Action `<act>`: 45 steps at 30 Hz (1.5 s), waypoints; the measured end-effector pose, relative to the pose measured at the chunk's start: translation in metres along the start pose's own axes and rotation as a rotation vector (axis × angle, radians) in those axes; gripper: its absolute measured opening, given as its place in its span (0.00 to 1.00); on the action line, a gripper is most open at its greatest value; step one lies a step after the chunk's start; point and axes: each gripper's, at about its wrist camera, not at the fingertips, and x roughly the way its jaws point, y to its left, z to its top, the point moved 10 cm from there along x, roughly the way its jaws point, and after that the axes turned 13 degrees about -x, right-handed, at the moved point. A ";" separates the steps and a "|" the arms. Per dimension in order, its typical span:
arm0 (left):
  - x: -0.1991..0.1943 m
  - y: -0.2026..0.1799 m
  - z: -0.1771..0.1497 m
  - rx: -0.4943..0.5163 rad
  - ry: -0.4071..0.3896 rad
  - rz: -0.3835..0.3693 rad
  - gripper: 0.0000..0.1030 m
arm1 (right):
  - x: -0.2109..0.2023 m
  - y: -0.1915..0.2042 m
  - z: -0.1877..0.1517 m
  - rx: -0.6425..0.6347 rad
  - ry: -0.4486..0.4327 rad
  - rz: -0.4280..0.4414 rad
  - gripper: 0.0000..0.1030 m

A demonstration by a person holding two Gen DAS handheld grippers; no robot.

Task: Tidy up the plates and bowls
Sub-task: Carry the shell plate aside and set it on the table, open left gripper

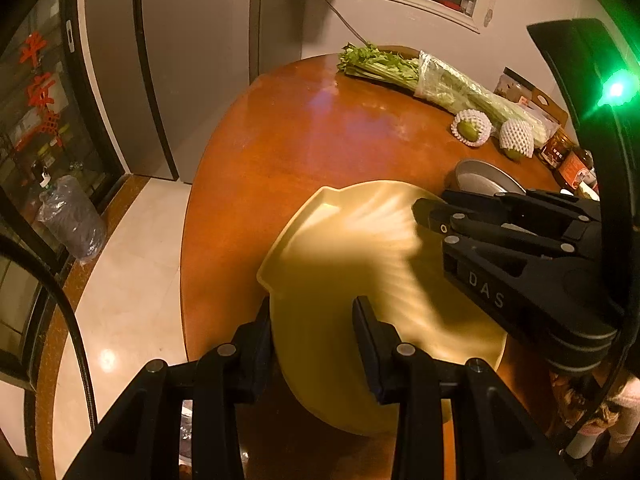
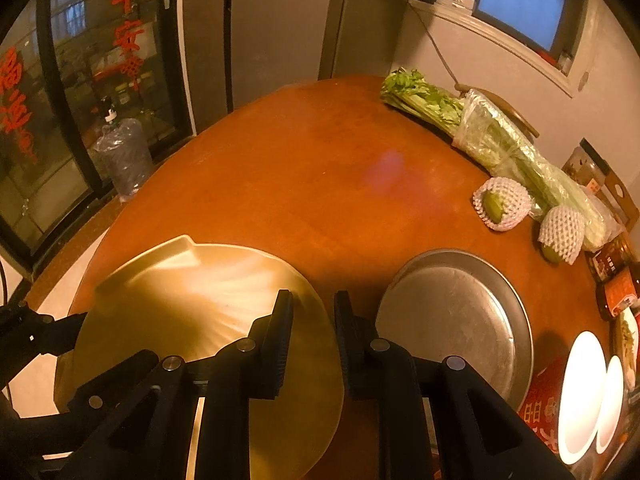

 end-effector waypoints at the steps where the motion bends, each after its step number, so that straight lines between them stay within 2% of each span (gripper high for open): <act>1: 0.000 0.000 0.000 0.000 0.000 -0.002 0.37 | -0.001 0.000 0.000 0.003 -0.002 0.001 0.22; 9: -0.002 -0.003 0.001 0.000 -0.003 -0.012 0.39 | -0.009 -0.003 0.003 0.023 -0.041 0.013 0.25; 11: -0.003 -0.004 0.002 0.002 -0.008 -0.012 0.44 | -0.013 -0.003 0.005 0.023 -0.052 0.011 0.29; 14: -0.006 -0.003 0.003 -0.002 -0.018 -0.005 0.47 | -0.020 -0.006 0.007 0.038 -0.071 0.007 0.31; 25: -0.029 0.004 0.012 -0.023 -0.075 0.003 0.51 | -0.069 -0.042 -0.010 0.132 -0.134 -0.036 0.32; 33: -0.053 -0.031 0.005 0.048 -0.116 -0.050 0.56 | -0.119 -0.068 -0.044 0.207 -0.186 -0.083 0.33; 45: -0.063 -0.113 -0.032 0.223 -0.111 -0.130 0.61 | -0.167 -0.077 -0.124 0.305 -0.173 -0.141 0.39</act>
